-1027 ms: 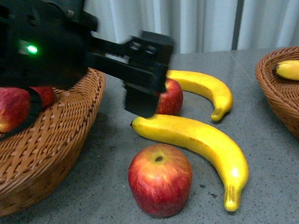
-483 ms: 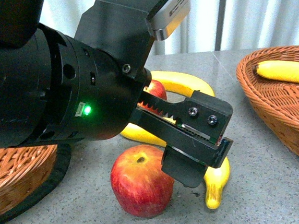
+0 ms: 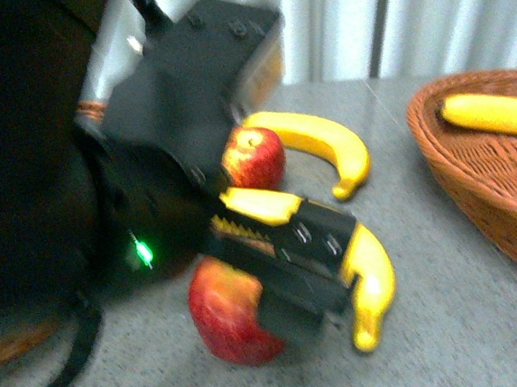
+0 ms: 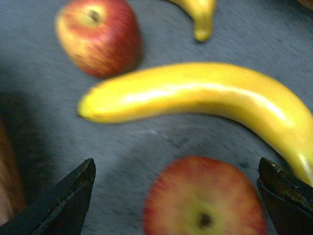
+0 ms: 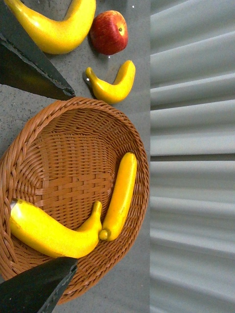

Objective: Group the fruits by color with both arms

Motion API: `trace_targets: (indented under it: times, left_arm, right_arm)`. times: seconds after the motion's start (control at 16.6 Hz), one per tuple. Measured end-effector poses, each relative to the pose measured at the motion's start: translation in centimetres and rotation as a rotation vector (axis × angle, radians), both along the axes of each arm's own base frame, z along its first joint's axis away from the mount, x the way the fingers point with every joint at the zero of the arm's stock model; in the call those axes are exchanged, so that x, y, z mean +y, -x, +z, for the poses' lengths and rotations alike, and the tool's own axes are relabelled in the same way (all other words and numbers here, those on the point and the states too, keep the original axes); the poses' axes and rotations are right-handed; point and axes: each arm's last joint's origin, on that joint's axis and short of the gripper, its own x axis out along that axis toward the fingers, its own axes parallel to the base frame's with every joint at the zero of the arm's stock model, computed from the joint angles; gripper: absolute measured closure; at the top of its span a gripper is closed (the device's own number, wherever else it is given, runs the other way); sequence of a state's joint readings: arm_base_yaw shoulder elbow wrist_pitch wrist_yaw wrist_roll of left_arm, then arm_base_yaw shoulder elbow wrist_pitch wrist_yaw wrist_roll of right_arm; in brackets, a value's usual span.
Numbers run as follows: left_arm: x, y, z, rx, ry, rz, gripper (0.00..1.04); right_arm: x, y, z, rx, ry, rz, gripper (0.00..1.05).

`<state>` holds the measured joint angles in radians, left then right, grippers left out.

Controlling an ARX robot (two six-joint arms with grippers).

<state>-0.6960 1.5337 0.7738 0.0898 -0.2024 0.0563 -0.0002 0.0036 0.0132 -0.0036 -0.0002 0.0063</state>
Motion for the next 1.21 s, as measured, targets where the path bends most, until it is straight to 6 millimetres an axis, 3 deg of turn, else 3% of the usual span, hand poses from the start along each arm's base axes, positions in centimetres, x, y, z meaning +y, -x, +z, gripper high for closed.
trace_targets:
  times: [0.12,0.42,0.54,0.66,0.79,0.97,1.09,1.21]
  left_arm:
    - [-0.6,1.4,-1.5,0.061,-0.003,-0.032,0.07]
    - [-0.5,1.6,-1.9,0.069,0.013,-0.025,0.07]
    - [-0.4,1.7,-1.7,0.064,0.011,-0.031,0.27]
    - [0.3,1.7,-1.1,0.051,0.015,-0.02,0.39]
    - [2.4,0.9,0.7,-0.02,0.028,0.041,0.41]
    - [7.9,-1.2,5.5,-0.209,0.071,0.227,0.42]
    - [11.3,-2.2,6.4,-0.249,0.062,0.345,0.42]
    - [13.4,-2.6,5.9,-0.232,0.064,0.402,0.42]
  right_arm:
    - [0.0,0.0,0.0,0.001,0.0,0.0,0.07]
    - [0.0,0.0,0.0,0.001,0.0,0.0,0.07]
    - [0.0,0.0,0.0,0.001,0.0,0.0,0.07]
    - [0.0,0.0,0.0,0.001,0.0,0.0,0.07]
    - [0.0,0.0,0.0,0.001,0.0,0.0,0.07]
    - [0.0,0.0,0.0,0.0,0.0,0.0,0.07]
    - [0.0,0.0,0.0,0.001,0.0,0.0,0.07]
    - [0.0,0.0,0.0,0.001,0.0,0.0,0.07]
